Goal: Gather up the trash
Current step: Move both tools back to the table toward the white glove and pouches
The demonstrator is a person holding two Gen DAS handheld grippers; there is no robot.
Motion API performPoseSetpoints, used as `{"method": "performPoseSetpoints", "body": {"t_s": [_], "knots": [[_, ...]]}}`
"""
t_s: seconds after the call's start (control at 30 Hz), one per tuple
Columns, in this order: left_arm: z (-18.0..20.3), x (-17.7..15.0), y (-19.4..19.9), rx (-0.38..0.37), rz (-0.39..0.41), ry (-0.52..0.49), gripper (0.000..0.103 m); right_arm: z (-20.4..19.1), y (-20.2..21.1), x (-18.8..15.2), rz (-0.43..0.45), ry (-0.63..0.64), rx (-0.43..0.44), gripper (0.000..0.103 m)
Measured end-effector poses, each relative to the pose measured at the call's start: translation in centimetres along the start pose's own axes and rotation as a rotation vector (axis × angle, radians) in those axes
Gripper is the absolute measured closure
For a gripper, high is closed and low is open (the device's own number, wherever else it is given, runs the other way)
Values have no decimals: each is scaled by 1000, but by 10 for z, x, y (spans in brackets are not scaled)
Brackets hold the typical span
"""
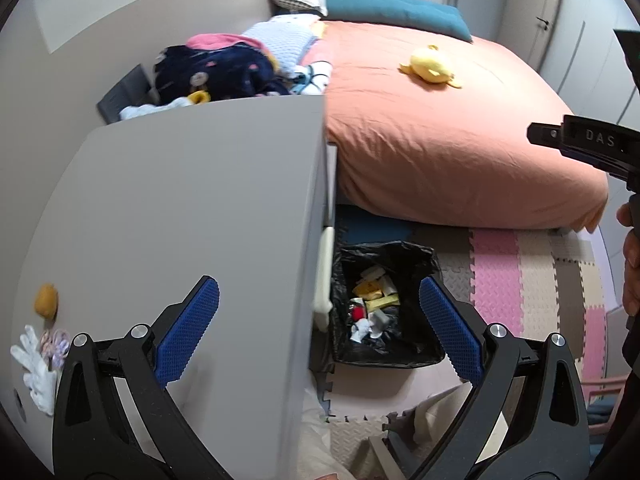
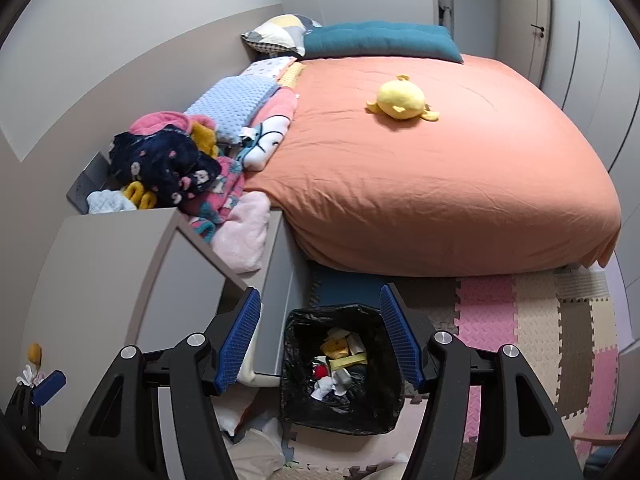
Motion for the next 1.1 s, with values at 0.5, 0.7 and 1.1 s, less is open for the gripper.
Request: {"method": "performPoseSetpoints", "body": {"t_s": [0.5, 0.7, 1.1], "knots": [[-94, -46, 33, 93, 13, 138, 6, -98, 11, -26, 4, 120, 90, 38], [-132, -64, 45, 131, 20, 193, 6, -132, 10, -35, -1, 160, 116, 38], [-213, -109, 65, 207, 13, 301, 6, -208, 5, -61, -27, 256, 163, 38]]}}
Point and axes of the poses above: each gripper's, at about its wrist camera, not at the fingertips, and y roughly against the way its jaws point, z to its right, x to its top, the point moved 5 cm from there along -y, roughly the way its jaws point
